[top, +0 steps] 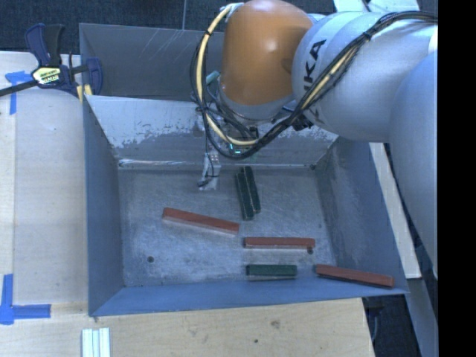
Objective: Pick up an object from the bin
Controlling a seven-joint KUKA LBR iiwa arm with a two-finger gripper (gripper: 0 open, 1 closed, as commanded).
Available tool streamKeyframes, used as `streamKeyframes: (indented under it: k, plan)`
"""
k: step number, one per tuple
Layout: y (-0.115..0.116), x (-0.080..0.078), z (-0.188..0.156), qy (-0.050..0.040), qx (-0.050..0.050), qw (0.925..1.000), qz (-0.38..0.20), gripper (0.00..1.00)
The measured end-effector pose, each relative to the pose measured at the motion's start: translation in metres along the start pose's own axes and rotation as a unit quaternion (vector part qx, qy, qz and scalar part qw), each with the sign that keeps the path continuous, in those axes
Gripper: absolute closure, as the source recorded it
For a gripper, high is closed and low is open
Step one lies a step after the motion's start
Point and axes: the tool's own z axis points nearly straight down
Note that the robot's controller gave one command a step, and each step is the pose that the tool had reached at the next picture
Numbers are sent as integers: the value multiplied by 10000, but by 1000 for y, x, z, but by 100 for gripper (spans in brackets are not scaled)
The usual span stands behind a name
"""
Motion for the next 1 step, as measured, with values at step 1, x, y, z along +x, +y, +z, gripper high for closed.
streamKeyframes:
  k: [1]
  plan:
    - [-32,22,126,10,-2,9996,-292,0]
